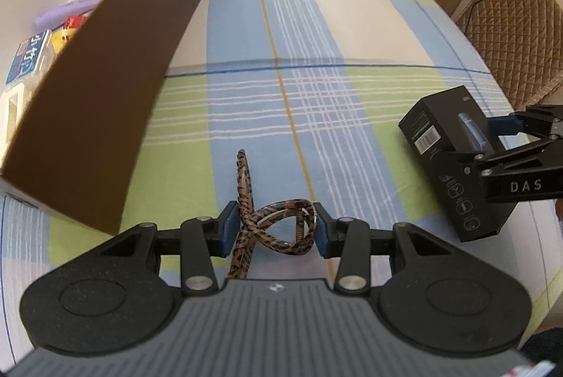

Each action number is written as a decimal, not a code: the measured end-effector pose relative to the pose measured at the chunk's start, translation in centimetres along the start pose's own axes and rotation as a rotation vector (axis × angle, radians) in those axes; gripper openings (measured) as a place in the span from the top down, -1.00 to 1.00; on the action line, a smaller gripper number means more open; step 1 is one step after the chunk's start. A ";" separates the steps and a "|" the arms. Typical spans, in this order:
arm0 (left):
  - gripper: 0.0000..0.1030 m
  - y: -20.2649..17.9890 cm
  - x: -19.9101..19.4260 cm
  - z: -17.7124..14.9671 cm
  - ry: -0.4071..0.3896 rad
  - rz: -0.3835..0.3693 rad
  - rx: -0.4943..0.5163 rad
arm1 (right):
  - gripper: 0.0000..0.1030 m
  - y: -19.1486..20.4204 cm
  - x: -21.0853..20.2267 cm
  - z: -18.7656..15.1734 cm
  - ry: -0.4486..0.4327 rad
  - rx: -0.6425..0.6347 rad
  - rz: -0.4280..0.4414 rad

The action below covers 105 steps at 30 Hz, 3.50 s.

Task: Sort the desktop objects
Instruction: 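Carry the lanyard and black FLYCO box over the brown box with both grippers, then open the left gripper to drop the lanyard while the right releases the black box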

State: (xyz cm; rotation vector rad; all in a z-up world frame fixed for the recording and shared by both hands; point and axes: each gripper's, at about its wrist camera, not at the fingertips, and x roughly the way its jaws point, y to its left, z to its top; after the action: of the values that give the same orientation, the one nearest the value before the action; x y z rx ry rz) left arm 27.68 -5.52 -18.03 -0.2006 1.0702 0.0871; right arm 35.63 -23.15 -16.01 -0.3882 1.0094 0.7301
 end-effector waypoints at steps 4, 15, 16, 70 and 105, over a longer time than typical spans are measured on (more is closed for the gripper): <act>0.27 -0.4 -1.7 0.3 -0.042 -0.027 0.008 | -0.50 0.8 -1.3 0.3 -0.017 -0.010 0.006; 0.27 0.4 -8.5 1.8 -0.202 -0.076 -0.013 | -0.50 3.6 -5.7 2.5 -0.099 -0.001 0.126; 0.27 0.8 -9.2 2.0 -0.217 -0.077 -0.022 | -0.50 4.0 -6.0 2.9 -0.107 -0.001 0.142; 0.27 26.6 -1.0 18.1 -0.164 0.042 0.002 | -0.48 20.7 11.0 26.1 -0.231 -0.343 0.164; -0.35 24.9 -2.6 18.2 -0.201 0.028 0.018 | -0.96 17.8 8.8 24.9 -0.280 -0.256 0.183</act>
State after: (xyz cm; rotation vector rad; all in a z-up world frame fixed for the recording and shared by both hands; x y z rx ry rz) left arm 37.96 22.66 -10.27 -0.1568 0.8729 0.1203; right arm 41.41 7.76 -10.76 -0.4043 0.6936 1.0540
